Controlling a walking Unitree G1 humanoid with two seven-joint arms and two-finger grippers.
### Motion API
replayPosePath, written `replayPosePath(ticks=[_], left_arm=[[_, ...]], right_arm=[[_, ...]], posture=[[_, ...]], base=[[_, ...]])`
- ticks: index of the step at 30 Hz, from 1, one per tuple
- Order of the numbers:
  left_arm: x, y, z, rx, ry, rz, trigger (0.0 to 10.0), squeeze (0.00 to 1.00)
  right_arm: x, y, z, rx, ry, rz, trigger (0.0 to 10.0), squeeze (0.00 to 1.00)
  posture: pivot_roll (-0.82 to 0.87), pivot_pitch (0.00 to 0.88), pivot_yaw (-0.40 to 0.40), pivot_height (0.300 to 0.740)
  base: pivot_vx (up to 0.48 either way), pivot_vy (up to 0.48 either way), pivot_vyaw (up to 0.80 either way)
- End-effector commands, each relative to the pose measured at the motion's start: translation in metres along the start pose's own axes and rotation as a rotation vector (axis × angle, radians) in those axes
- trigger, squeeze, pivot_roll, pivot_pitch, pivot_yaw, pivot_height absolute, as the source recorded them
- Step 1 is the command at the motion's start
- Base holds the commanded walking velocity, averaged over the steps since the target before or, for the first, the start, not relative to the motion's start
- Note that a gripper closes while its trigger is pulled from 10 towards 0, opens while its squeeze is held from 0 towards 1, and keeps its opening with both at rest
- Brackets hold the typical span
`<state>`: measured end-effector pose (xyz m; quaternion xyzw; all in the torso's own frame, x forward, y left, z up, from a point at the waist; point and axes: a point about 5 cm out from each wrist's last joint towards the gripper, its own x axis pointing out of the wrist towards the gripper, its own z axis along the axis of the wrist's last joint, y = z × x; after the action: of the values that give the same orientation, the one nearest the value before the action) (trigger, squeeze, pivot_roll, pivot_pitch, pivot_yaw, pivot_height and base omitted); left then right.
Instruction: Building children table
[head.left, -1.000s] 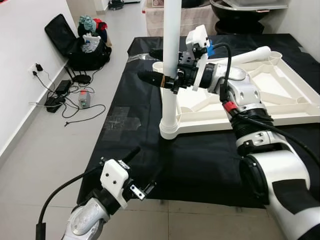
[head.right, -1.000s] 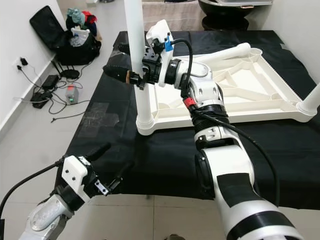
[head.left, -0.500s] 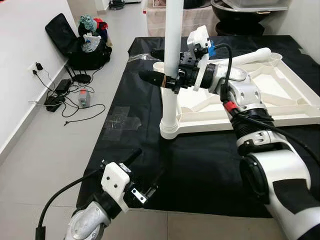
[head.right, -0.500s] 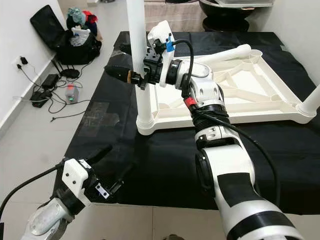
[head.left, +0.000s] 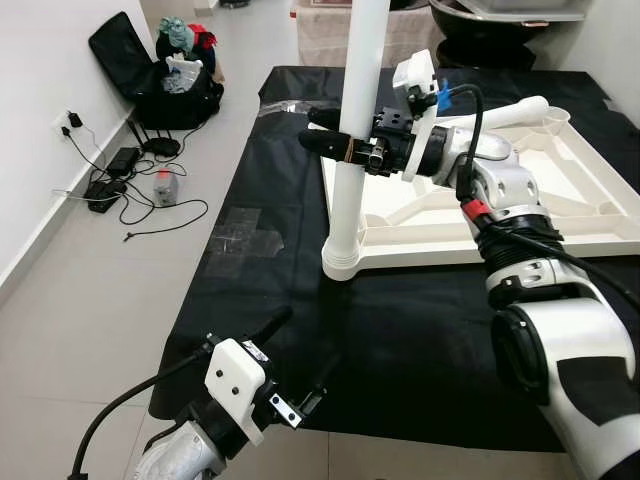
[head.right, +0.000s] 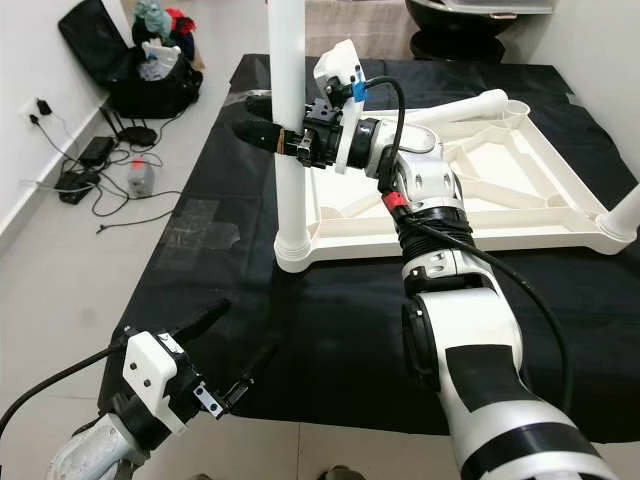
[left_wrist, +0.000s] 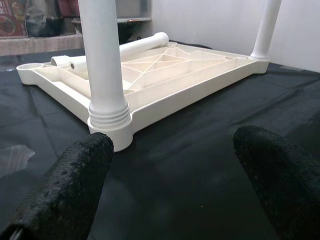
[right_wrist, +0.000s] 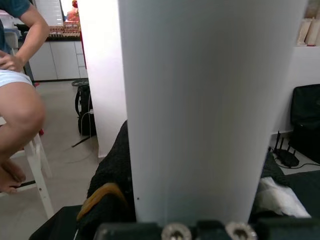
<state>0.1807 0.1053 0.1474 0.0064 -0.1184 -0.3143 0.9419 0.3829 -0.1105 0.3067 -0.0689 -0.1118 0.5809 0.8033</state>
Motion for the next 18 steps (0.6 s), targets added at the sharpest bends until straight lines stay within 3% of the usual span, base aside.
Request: replayPosePath(ticks=[1,7,12,13,14,15,16,17,18], left_arm=[[-0.002,-0.004,-0.002,-0.007,0.021,-0.003,10.0,0.00],[0.000,-0.004,-0.002,-0.012,0.018,0.000,10.0,0.00],[0.000,-0.005,-0.001,-0.014,0.018,0.000,10.0,0.00],[-0.001,-0.006,-0.001,-0.013,0.019,0.001,10.0,0.00],[0.000,-0.005,-0.001,-0.012,0.018,0.003,10.0,0.00],[0.000,-0.005,-0.001,-0.012,0.018,0.003,10.0,0.00],[0.001,-0.003,-0.001,-0.010,0.018,0.007,10.0,0.00],[0.001,-0.003,-0.001,-0.010,0.018,0.007,10.0,0.00],[0.002,-0.002,-0.003,-0.007,0.019,0.007,10.0,0.00]], right_arm=[[0.001,0.003,0.001,-0.031,0.036,0.069,0.0,0.00],[-0.008,0.016,-0.005,-0.044,0.135,0.168,0.0,0.00],[-0.012,0.021,-0.017,0.010,0.190,0.095,0.0,0.00],[-0.009,0.021,-0.041,0.045,0.230,-0.255,0.0,0.00],[-0.016,0.039,-0.076,0.102,0.275,-0.584,0.0,0.00],[-0.016,0.039,-0.076,0.102,0.275,-0.584,0.0,0.00],[-0.029,0.063,-0.109,0.145,0.344,-0.827,0.0,0.00],[-0.029,0.063,-0.109,0.145,0.344,-0.827,0.0,0.00],[-0.038,0.080,-0.128,0.179,0.398,-0.961,0.0,0.00]], posture=[[0.01,0.139,-0.057,0.740],[-0.01,0.142,-0.066,0.740],[-0.01,0.139,-0.087,0.740],[-0.01,0.142,-0.116,0.740],[-0.01,0.141,-0.103,0.740],[-0.01,0.141,-0.103,0.740],[-0.02,0.147,-0.072,0.740],[-0.02,0.147,-0.072,0.740],[-0.03,0.131,-0.064,0.740]], base=[[0.000,0.000,0.00],[0.000,0.000,0.00],[0.000,0.000,0.00],[0.000,0.000,0.00],[0.000,0.000,0.00],[0.000,0.000,0.00],[0.000,0.000,0.00],[0.000,0.000,0.00],[0.000,0.000,0.00]])
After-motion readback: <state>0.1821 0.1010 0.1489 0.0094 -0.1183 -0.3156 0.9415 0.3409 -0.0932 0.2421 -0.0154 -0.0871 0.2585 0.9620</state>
